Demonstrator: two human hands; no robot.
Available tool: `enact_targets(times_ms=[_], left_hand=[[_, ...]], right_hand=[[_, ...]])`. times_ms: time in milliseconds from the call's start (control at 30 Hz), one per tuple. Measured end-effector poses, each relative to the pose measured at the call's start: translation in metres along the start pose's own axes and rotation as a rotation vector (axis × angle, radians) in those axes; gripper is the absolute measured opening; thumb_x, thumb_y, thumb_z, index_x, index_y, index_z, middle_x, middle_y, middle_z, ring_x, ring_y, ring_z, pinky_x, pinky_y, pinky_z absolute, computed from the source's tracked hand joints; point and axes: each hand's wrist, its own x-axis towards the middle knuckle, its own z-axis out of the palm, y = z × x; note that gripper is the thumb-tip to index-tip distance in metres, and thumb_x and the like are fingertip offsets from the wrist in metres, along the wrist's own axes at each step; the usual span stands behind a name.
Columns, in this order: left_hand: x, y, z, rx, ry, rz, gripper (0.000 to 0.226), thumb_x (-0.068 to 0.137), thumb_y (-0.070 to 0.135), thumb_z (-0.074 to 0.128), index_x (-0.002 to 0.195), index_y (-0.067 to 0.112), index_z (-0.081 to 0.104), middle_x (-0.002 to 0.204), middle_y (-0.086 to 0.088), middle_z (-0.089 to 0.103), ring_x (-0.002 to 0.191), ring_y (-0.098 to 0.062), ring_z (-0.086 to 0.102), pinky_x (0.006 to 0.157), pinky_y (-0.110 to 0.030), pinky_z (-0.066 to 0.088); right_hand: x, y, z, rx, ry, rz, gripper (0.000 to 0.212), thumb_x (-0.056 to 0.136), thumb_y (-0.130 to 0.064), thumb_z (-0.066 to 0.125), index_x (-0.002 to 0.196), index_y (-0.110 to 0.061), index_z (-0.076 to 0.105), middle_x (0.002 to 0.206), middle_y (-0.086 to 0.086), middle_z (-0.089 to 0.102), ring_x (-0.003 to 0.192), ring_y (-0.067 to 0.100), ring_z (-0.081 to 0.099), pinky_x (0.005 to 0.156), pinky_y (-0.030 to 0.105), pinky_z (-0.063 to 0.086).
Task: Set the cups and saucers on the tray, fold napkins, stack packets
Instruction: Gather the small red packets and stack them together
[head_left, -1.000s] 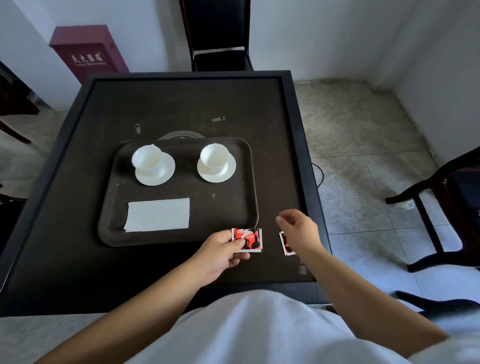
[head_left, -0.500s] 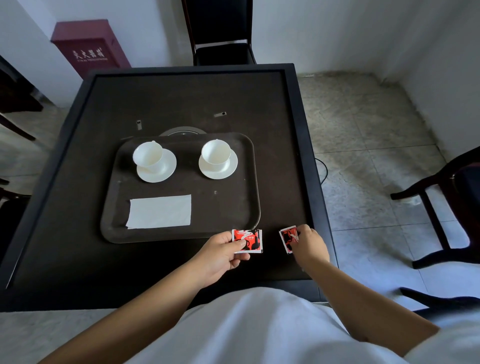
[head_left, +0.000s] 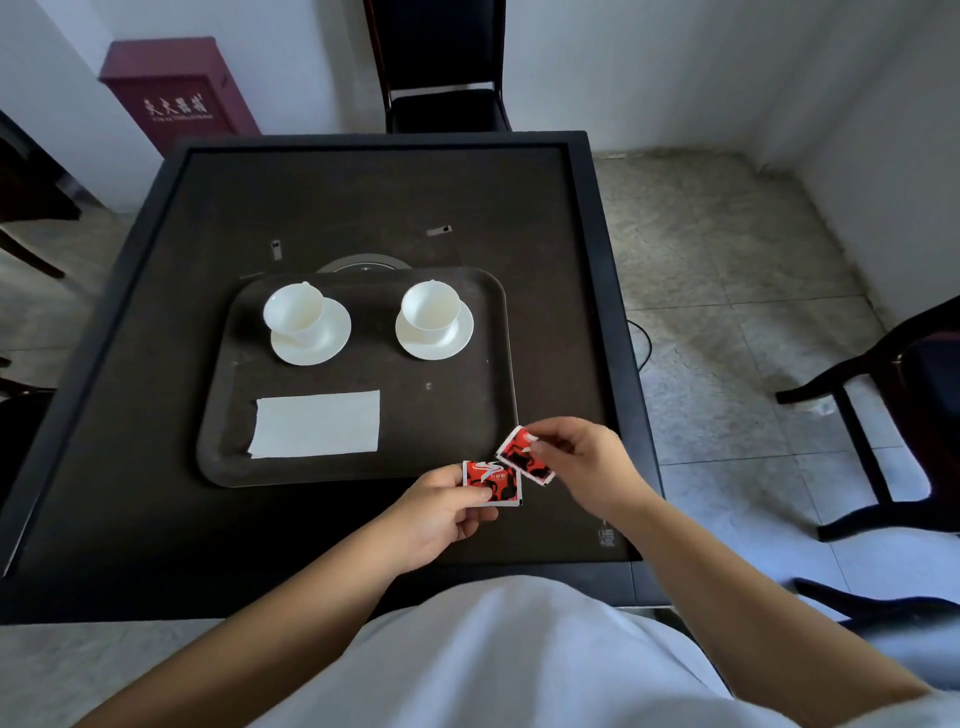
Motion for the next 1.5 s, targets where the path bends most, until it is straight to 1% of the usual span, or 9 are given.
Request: enact_targets(times_ms=[100, 167, 367, 600, 933, 1033, 1100, 1200, 1500], left_hand=[[-0.004, 0.002, 0.001, -0.012, -0.089, 0.006, 0.021, 0.092, 0.002, 0.058, 0.109, 0.013, 0.065, 0.097, -0.005, 0.074, 0.081, -0.015, 0.068, 0.066, -0.023, 0.047], [-0.005, 0.002, 0.000, -0.029, -0.127, 0.011, 0.021, 0.091, 0.002, 0.060, 0.108, 0.014, 0.065, 0.099, -0.007, 0.074, 0.083, -0.017, 0.068, 0.065, -0.023, 0.048], [-0.006, -0.004, -0.002, 0.051, -0.077, 0.060, 0.015, 0.096, 0.014, 0.060, 0.100, 0.022, 0.072, 0.101, -0.009, 0.074, 0.087, -0.021, 0.069, 0.069, -0.026, 0.050], [-0.006, -0.011, -0.003, -0.004, 0.010, 0.094, 0.018, 0.096, 0.011, 0.058, 0.111, 0.016, 0.066, 0.099, -0.006, 0.075, 0.083, -0.018, 0.070, 0.066, -0.025, 0.050], [-0.008, -0.011, -0.004, -0.026, 0.028, 0.092, 0.018, 0.096, 0.012, 0.058, 0.113, 0.016, 0.064, 0.099, -0.006, 0.076, 0.082, -0.015, 0.071, 0.065, -0.024, 0.051], [-0.012, -0.006, -0.005, 0.076, 0.044, 0.102, 0.019, 0.097, 0.014, 0.059, 0.115, 0.018, 0.062, 0.099, -0.003, 0.076, 0.083, -0.015, 0.072, 0.070, -0.025, 0.051], [-0.015, -0.002, -0.006, 0.220, 0.088, 0.138, 0.025, 0.095, 0.020, 0.062, 0.118, 0.029, 0.059, 0.104, 0.003, 0.074, 0.091, -0.012, 0.071, 0.073, -0.026, 0.051], [-0.018, 0.001, -0.008, 0.383, 0.162, 0.227, 0.040, 0.091, 0.022, 0.067, 0.120, 0.045, 0.052, 0.111, 0.010, 0.068, 0.094, -0.007, 0.068, 0.065, -0.018, 0.049], [-0.012, 0.005, -0.012, 0.373, 0.191, 0.303, 0.024, 0.093, 0.017, 0.065, 0.108, 0.035, 0.065, 0.100, 0.009, 0.073, 0.093, -0.006, 0.068, 0.066, -0.021, 0.054]], right_hand=[[-0.001, -0.015, 0.011, -0.179, -0.083, -0.108, 0.017, 0.085, -0.014, 0.072, 0.091, -0.029, 0.071, 0.076, -0.018, 0.067, 0.072, -0.001, 0.063, 0.065, 0.012, 0.046], [-0.003, -0.021, 0.018, -0.335, -0.105, -0.203, 0.011, 0.084, -0.016, 0.072, 0.091, -0.024, 0.072, 0.079, -0.017, 0.064, 0.077, 0.003, 0.059, 0.069, 0.018, 0.046], [-0.009, -0.022, 0.031, -0.508, -0.072, -0.332, 0.013, 0.086, -0.021, 0.071, 0.098, -0.020, 0.075, 0.099, -0.004, 0.059, 0.092, 0.014, 0.049, 0.076, 0.028, 0.046], [-0.015, -0.015, 0.030, -0.400, -0.029, -0.234, 0.019, 0.087, -0.027, 0.072, 0.103, -0.017, 0.072, 0.102, -0.005, 0.060, 0.085, 0.009, 0.056, 0.075, 0.023, 0.050], [-0.017, -0.006, 0.035, -0.239, 0.004, -0.135, 0.018, 0.088, -0.013, 0.070, 0.104, -0.018, 0.073, 0.096, -0.011, 0.064, 0.086, 0.003, 0.061, 0.076, 0.012, 0.048], [-0.015, -0.004, 0.037, -0.236, -0.054, -0.121, 0.015, 0.090, -0.013, 0.068, 0.103, -0.019, 0.073, 0.097, -0.009, 0.065, 0.088, 0.004, 0.061, 0.075, 0.011, 0.048], [-0.013, -0.003, 0.038, -0.237, -0.071, -0.104, 0.015, 0.090, -0.014, 0.067, 0.102, -0.020, 0.072, 0.097, -0.008, 0.066, 0.089, 0.005, 0.062, 0.075, 0.010, 0.048], [-0.011, -0.003, 0.040, -0.233, -0.079, -0.085, 0.014, 0.090, -0.014, 0.066, 0.102, -0.020, 0.073, 0.095, -0.009, 0.065, 0.086, 0.002, 0.062, 0.074, 0.009, 0.047], [-0.002, -0.002, 0.038, -0.077, -0.073, 0.047, 0.012, 0.091, -0.015, 0.066, 0.094, -0.025, 0.071, 0.085, -0.012, 0.069, 0.079, 0.000, 0.063, 0.068, 0.010, 0.047]])
